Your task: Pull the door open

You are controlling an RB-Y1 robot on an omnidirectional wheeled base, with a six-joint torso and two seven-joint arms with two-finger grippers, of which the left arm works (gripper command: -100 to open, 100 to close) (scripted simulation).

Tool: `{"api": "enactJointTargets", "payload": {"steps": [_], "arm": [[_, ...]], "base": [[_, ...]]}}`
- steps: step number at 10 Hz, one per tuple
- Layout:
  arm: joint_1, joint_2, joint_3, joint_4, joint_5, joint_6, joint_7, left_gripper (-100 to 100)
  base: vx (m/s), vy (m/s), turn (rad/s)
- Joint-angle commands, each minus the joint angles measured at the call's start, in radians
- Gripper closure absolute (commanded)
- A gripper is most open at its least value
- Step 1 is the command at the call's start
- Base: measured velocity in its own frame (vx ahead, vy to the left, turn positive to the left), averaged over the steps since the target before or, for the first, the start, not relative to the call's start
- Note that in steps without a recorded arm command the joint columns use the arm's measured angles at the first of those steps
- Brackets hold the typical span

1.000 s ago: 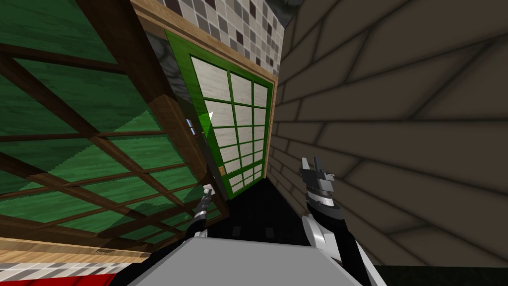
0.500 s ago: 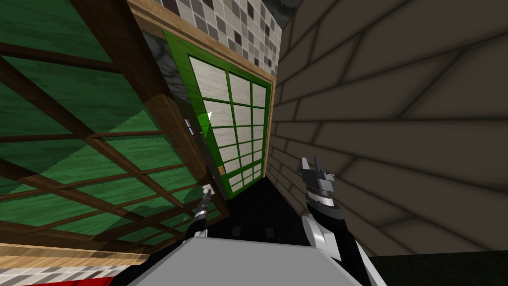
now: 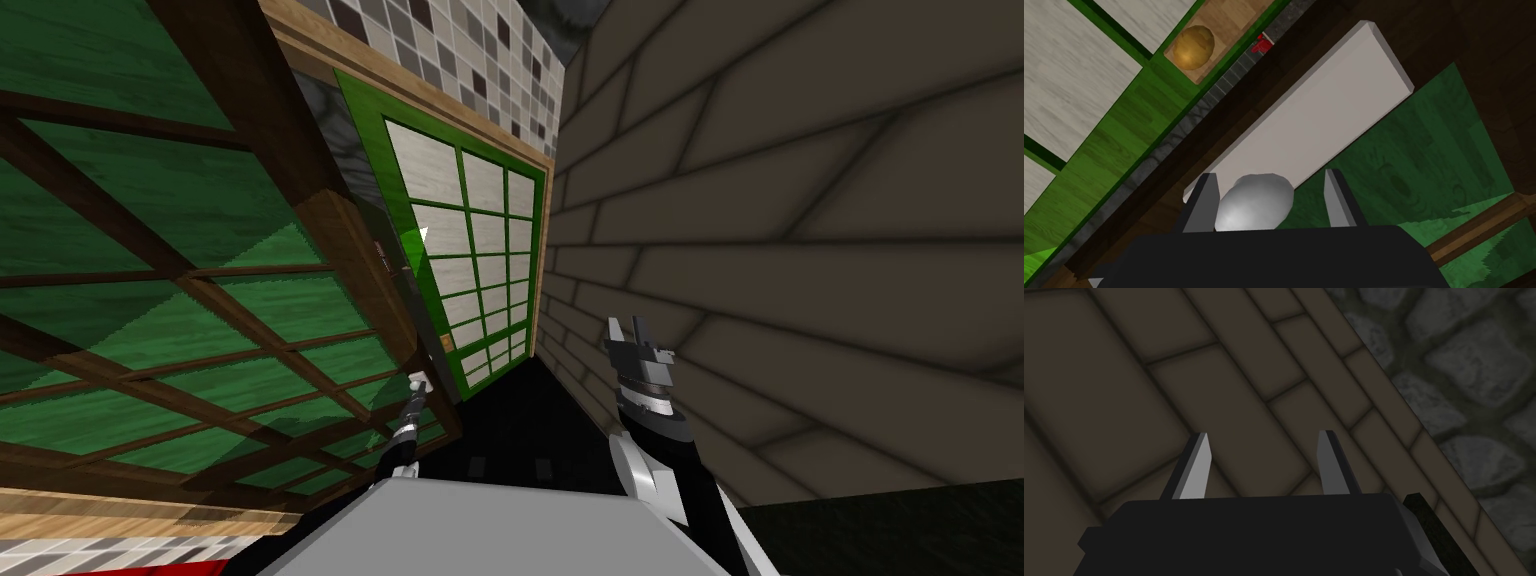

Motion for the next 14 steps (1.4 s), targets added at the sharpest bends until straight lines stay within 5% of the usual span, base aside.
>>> {"api": "enactJointTargets", "payload": {"steps": [1, 14], "arm": [[-0.001, 0.028, 0.014, 0.004, 0.021, -0.012, 0.042, 100], [-0.012, 0.049, -0.041, 0.012, 0.077, -0.015, 0.288, 100]], "base": [[-0.025, 0.001, -0.036], [-0.027, 0.006, -0.028]]}}
